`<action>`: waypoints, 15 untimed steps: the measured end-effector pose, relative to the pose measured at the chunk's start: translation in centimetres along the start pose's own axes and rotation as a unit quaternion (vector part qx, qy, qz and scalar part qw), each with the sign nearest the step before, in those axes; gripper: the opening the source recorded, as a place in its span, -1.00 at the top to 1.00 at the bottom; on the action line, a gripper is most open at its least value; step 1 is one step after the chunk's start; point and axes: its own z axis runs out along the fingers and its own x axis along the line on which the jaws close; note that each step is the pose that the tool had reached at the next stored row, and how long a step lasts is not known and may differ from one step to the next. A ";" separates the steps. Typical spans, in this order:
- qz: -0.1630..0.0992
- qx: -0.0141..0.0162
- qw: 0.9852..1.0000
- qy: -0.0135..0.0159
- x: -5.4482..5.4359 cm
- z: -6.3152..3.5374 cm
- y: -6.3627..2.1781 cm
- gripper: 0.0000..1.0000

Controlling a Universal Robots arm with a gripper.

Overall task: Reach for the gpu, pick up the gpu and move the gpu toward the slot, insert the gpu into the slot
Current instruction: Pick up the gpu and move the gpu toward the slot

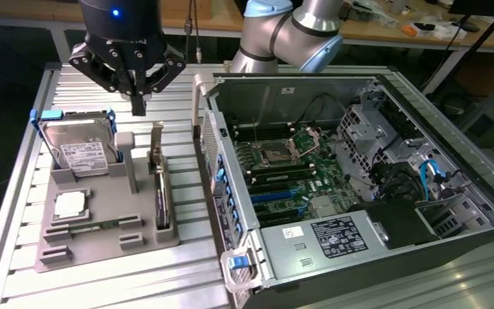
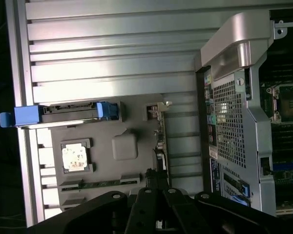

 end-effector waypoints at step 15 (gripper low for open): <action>0.000 0.004 1.000 0.000 0.1 1.17 0.01 0.28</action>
